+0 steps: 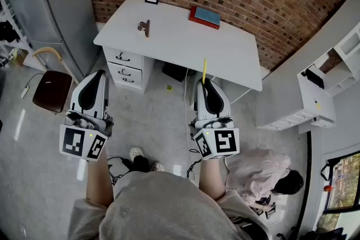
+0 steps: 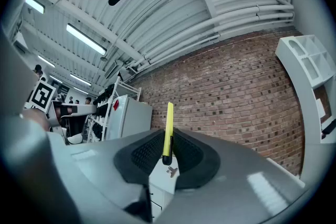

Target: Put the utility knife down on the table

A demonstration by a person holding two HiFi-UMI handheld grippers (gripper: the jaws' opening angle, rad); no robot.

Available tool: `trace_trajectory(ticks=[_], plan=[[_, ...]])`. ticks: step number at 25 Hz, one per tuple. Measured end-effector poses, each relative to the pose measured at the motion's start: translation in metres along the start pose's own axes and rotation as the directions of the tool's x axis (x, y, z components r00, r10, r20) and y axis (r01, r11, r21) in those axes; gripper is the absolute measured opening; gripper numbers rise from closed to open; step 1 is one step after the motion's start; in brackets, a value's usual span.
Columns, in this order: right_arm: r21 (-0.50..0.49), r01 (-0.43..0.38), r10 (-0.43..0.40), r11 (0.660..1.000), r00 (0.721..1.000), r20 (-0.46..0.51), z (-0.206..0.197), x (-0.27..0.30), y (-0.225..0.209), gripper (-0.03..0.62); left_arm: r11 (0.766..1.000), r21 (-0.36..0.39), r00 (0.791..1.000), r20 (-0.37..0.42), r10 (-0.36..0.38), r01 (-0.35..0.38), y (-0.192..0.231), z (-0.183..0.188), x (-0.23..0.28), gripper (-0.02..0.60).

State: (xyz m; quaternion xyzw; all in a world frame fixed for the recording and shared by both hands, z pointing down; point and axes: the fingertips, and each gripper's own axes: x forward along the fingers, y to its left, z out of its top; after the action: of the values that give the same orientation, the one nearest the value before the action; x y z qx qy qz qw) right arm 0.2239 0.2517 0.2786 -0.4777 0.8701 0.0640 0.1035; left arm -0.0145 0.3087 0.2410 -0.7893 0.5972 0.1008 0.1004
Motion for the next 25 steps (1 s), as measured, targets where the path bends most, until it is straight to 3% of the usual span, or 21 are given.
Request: trace_trajectory(ticks=[25], plan=[[0.002, 0.034, -0.034, 0.999, 0.999, 0.018, -0.019, 0.095, 0.009, 0.063, 0.999, -0.003, 0.998, 0.022, -0.051, 0.051, 0.078, -0.016, 0.065, 0.005]])
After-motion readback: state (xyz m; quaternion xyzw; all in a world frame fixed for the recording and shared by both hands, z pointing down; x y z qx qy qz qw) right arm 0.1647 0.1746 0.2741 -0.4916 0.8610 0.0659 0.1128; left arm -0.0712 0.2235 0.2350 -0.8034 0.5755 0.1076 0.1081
